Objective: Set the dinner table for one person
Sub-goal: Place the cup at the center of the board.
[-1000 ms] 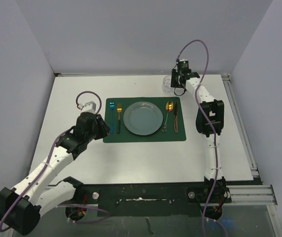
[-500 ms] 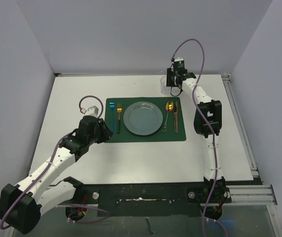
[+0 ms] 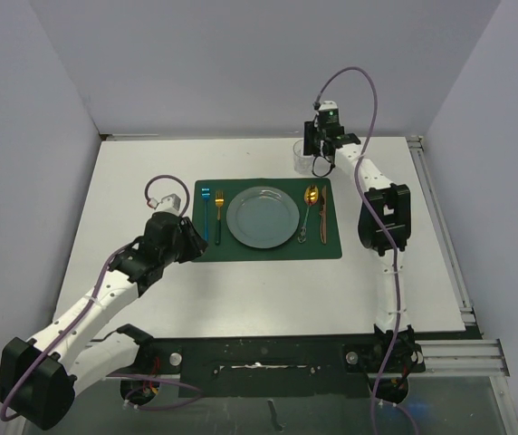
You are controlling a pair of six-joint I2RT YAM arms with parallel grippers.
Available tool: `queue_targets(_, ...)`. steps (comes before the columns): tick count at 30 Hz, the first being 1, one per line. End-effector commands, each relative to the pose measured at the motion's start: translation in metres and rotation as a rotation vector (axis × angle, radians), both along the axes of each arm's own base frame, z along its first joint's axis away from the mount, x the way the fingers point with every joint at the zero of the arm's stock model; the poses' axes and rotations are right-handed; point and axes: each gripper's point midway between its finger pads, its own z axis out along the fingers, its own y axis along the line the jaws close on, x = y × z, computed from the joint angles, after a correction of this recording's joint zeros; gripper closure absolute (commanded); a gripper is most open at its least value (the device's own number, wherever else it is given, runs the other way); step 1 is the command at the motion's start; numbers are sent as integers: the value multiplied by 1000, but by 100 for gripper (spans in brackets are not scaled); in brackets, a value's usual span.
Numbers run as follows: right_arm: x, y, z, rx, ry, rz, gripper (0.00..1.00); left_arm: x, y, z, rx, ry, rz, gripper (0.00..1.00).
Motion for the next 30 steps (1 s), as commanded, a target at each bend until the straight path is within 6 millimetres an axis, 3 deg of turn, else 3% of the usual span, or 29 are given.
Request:
queue_targets(1, 7, -2, 91, 10, -212, -17, 51, 11, -9, 23, -61, -77, -5, 75)
queue_targets(9, -7, 5, 142, 31, -305, 3, 51, 14, -13, 26, -83, -85, -10, 75)
queue_targets(14, -35, 17, 170, 42, -303, 36, 51, 12, -14, 13, -80, -62, -16, 75)
queue_targets(18, -79, 23, 150, -2, -221, 49, 52, 14, -16, 11, -80, -58, -21, 75)
queue_targets(22, -124, 19, 114, -47, -127, 41, 54, 14, -21, 6, -95, -50, -34, 75)
queue_targets(27, -163, 13, 68, -25, -23, 48, 75, 12, -29, 0, -132, -32, -53, 75)
queue_targets(30, -178, 16, 50, -32, 32, 56, 78, 12, -30, 0, -137, -31, -55, 75)
